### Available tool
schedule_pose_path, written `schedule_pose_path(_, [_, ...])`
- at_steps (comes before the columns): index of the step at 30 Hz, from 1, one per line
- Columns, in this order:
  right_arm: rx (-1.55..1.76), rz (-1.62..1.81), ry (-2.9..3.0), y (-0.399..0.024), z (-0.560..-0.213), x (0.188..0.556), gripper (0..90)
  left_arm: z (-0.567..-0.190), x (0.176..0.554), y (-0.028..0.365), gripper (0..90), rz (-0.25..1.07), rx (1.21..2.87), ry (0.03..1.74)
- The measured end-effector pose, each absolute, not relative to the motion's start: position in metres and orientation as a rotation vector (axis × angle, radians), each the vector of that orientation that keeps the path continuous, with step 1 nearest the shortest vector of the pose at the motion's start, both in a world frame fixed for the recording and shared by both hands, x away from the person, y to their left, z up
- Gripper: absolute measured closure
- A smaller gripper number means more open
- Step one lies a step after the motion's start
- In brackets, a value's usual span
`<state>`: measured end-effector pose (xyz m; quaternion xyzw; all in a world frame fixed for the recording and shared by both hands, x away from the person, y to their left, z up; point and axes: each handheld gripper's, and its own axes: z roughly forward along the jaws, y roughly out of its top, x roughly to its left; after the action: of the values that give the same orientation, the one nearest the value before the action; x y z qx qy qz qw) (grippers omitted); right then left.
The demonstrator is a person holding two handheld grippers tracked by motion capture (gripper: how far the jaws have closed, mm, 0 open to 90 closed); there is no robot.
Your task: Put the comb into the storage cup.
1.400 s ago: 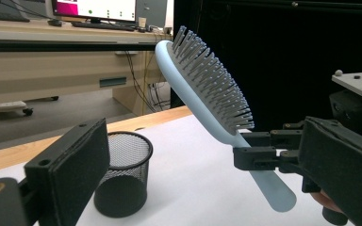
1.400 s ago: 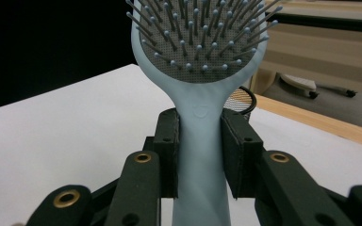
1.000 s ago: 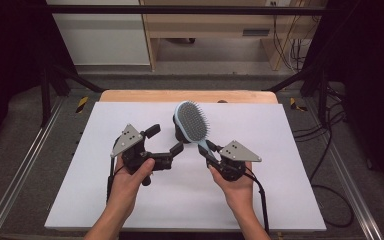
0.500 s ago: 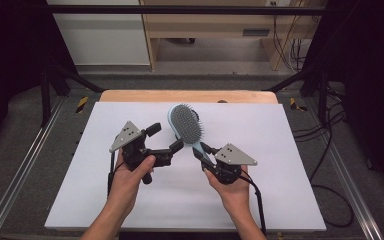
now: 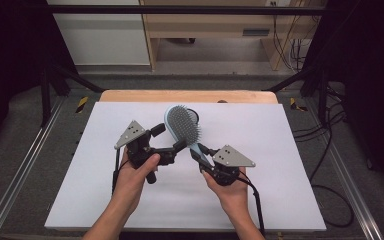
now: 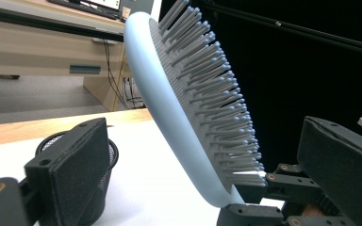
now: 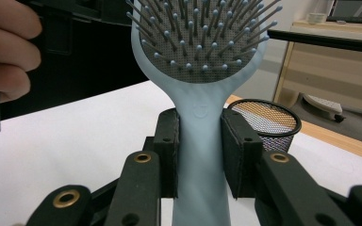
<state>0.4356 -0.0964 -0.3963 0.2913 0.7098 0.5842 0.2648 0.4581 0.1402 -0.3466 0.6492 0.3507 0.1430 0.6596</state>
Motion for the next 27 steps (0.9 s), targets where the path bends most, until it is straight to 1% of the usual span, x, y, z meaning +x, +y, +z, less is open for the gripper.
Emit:
schedule_pose_path(9, [0.759, 1.591, 1.935, -0.089, -0.397, 0.432, 69.7, -0.349, 0.464, 0.142, 3.9, 0.291, 1.432, 0.812])
schedule_pose_path(16, [0.741, 1.589, 1.949, -0.083, -0.400, 0.430, 69.6, -0.350, 0.465, 0.145, 6.2, 0.294, 1.413, 0.830])
schedule_pose_path(27, [0.729, 1.584, 1.951, -0.079, -0.401, 0.428, 69.6, -0.353, 0.467, 0.147, 14.4, 0.252, 1.391, 0.840])
